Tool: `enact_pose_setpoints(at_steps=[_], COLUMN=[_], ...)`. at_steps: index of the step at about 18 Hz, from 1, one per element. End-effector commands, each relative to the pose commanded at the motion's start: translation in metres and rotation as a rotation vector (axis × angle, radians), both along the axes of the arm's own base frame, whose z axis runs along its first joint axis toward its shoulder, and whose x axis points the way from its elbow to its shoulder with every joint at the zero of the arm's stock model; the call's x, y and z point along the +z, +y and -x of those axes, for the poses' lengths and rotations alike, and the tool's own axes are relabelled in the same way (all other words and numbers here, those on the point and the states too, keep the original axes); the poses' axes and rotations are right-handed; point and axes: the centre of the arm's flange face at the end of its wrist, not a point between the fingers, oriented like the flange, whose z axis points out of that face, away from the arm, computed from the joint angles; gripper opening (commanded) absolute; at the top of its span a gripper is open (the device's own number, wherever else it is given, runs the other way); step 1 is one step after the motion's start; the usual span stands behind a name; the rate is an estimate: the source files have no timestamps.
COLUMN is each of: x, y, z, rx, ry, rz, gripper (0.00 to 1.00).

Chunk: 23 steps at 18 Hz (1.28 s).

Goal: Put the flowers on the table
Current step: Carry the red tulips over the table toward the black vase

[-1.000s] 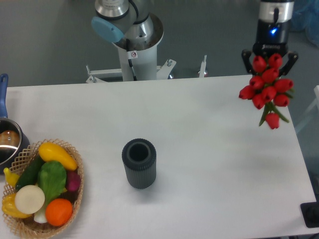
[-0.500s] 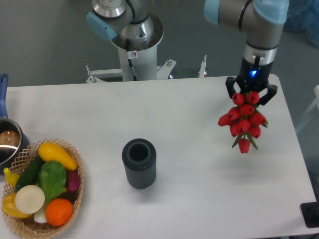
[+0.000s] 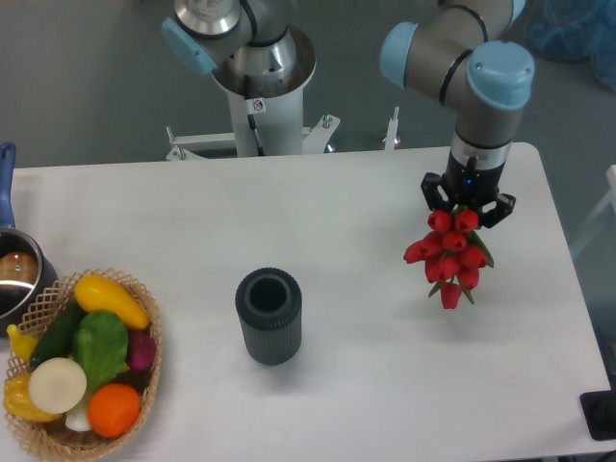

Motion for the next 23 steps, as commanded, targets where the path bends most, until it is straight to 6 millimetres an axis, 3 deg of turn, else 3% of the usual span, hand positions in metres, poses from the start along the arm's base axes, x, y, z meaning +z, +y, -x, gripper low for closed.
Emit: enact_pose_setpoints(at_steps=[5, 23], x=[-0.022, -0.051], y=[0.009, 0.029], z=[-0.001, -0.004], rx=[0.006, 0.023], ry=[-0.034, -0.082], rz=[0.01, 0.025], gripper=[0.42, 0.42])
